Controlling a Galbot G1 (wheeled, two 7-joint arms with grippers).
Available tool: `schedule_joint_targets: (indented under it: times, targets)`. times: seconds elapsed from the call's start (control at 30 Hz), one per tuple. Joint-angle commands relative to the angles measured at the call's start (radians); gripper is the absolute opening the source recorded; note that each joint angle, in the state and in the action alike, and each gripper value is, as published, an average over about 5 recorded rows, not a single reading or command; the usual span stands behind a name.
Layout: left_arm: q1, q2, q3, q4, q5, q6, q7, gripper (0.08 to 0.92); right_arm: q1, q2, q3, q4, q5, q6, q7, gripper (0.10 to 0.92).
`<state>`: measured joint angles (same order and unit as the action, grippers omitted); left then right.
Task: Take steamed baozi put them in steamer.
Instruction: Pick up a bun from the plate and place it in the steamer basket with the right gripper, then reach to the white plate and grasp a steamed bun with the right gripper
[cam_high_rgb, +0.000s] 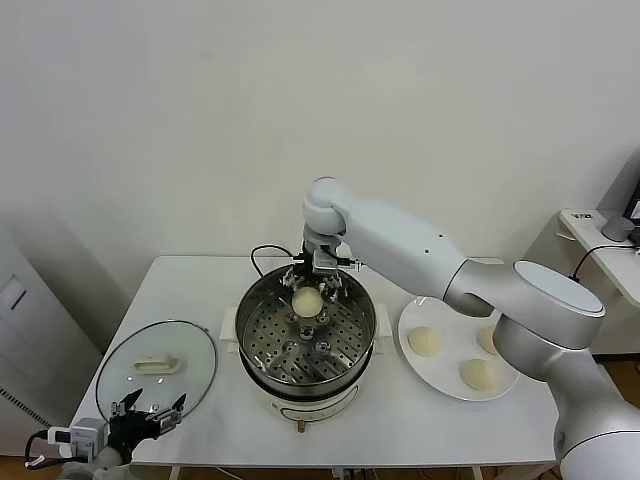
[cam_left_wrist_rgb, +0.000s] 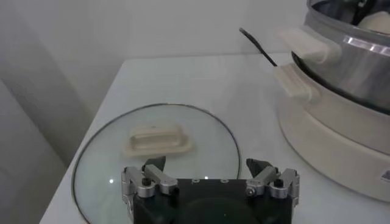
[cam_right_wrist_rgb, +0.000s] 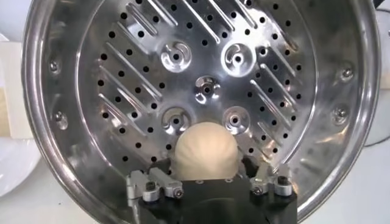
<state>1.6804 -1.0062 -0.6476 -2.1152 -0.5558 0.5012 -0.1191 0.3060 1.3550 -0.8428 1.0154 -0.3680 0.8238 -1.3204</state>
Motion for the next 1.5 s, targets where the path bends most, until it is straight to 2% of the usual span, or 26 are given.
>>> schedule_joint_targets:
  times: [0.03, 0.2, 0.43, 0.6, 0.93, 1.5]
  targets:
    - [-0.001, 0.0, 0.0, -0.002, 0.0, 0.001, -0.001, 0.823, 0.103, -0.042, -0.031, 0.002, 0.171, 0.018, -0.002, 0.822]
    - [-0.001, -0.001, -0.001, -0.005, 0.0, 0.001, -0.001, 0.823, 0.263, -0.174, -0.195, 0.025, 0.435, -0.227, -0.023, 0.823]
    - [-0.002, -0.004, 0.0, -0.013, 0.001, 0.005, -0.001, 0.823, 0.378, -0.359, -0.387, 0.014, 0.623, -0.557, -0.031, 0.823]
    - [-0.004, -0.006, 0.001, -0.016, 0.001, 0.006, -0.002, 0.823, 0.355, -0.44, -0.442, -0.004, 0.702, -0.666, -0.03, 0.823]
    - [-0.005, -0.016, -0.002, -0.027, 0.002, 0.012, -0.004, 0.823, 0.197, -0.529, -0.412, -0.014, 0.687, -0.729, 0.015, 0.823]
    - [-0.005, -0.021, -0.008, -0.033, 0.003, 0.018, -0.007, 0.823, -0.104, -0.471, -0.197, -0.146, 0.51, -0.716, 0.069, 0.823]
